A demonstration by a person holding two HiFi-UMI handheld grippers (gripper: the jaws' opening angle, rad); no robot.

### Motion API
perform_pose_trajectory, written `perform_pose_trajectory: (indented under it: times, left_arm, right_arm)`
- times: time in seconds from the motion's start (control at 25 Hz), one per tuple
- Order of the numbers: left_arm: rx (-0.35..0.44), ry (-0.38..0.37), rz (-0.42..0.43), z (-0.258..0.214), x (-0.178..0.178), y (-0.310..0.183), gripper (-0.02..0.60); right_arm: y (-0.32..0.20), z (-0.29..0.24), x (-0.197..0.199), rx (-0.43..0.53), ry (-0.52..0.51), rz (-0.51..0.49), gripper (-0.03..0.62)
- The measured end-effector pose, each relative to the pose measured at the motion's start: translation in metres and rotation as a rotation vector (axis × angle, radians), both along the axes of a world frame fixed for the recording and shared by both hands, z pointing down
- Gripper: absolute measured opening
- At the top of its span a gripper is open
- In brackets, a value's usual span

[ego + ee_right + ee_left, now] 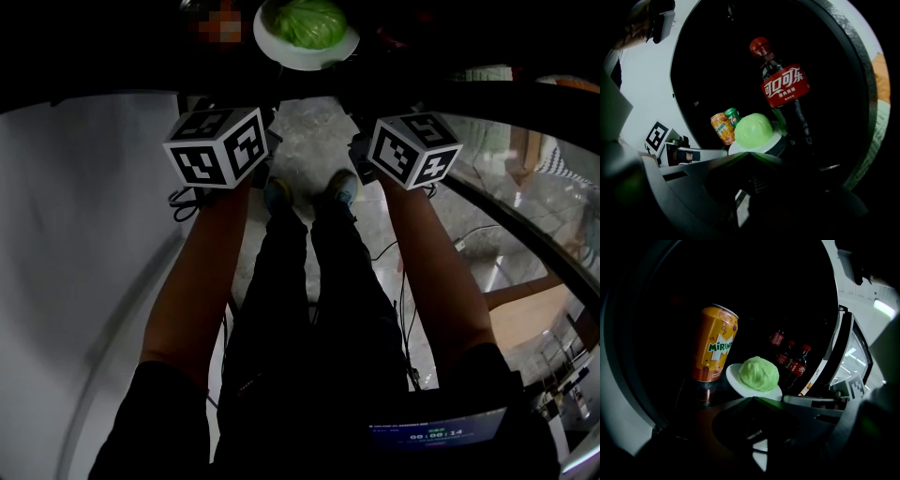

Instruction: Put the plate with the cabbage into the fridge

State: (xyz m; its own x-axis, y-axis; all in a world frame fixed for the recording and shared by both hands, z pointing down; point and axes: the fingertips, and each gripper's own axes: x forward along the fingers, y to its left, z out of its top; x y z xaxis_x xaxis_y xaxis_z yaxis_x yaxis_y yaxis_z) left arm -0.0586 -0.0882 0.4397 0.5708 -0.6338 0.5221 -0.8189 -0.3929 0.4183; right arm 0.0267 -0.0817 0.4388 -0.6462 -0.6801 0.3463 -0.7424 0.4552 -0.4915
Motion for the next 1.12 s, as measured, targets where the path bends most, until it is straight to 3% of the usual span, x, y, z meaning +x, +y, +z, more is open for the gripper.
perform_pose_trajectory:
  times: [0.44,0.8,1.12]
  left_arm:
    - [0.035,-0.002,0.018,-0.009,0.001,0.001,0.003]
    - [0.116,-0.011,0.027,-0.062,-0.001,0.002,0.003]
    - [0.181,0.004,0.030,-0.109,-0.003,0.035,0.003]
  right_arm:
    - [0.002,-0.012,0.005,0.022,0.008,0.012,0.005]
    - [0.005,-0.059,0.013,0.062,0.015,0.032,0.005]
    - [0.034,-0.110,0.011,0.132,0.044,0.025,0.005]
